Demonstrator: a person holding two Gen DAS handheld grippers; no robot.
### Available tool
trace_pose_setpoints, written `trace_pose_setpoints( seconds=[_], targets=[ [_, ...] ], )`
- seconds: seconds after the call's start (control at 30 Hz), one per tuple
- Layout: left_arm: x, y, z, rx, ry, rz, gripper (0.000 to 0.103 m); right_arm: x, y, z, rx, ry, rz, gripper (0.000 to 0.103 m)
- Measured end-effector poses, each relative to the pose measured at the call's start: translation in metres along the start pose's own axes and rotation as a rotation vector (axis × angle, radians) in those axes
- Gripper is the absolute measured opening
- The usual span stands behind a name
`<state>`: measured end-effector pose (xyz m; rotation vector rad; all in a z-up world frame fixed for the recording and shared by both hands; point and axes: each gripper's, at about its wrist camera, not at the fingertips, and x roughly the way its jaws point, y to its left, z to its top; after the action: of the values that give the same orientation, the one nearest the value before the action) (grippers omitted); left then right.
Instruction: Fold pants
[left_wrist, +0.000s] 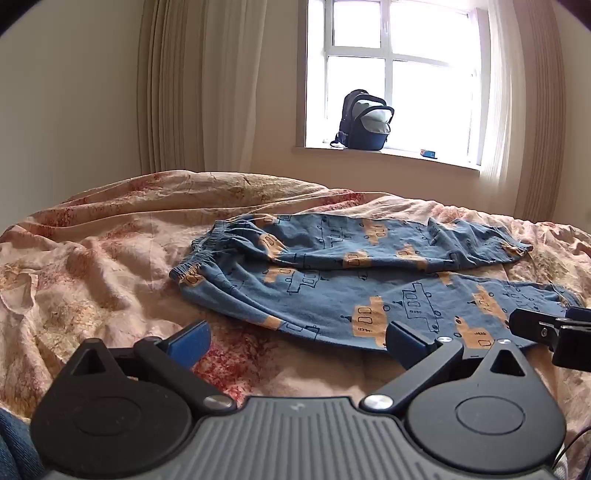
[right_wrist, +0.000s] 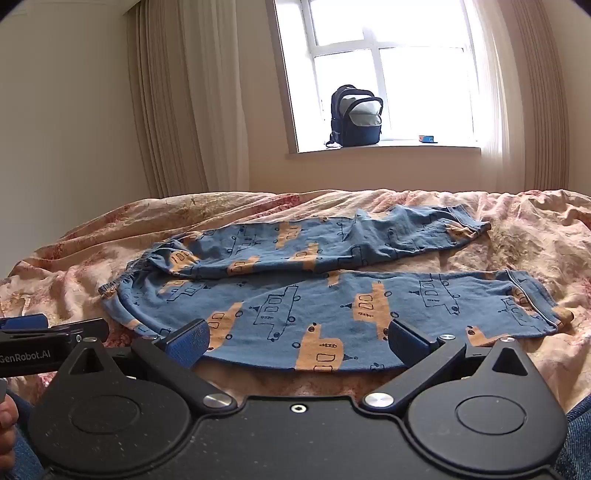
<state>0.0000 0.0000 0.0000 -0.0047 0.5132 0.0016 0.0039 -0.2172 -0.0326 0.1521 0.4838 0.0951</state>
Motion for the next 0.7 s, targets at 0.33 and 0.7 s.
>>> trace_pose_setpoints(
  seconds=[0.33,0.7],
  targets=[
    [0.0000,-0.0002,-0.0001,0.007,-0.001,0.004,0.103,-0.0003,-0.0008,0.0000,0.003,-0.007,-0.002,0.103],
    [0.0000,-0.0003,-0.0001,0.008,0.000,0.005,0.103,-0.0004,-0.0008,0.0003,0.005,-0.007,-0.002,0.103]
  ],
)
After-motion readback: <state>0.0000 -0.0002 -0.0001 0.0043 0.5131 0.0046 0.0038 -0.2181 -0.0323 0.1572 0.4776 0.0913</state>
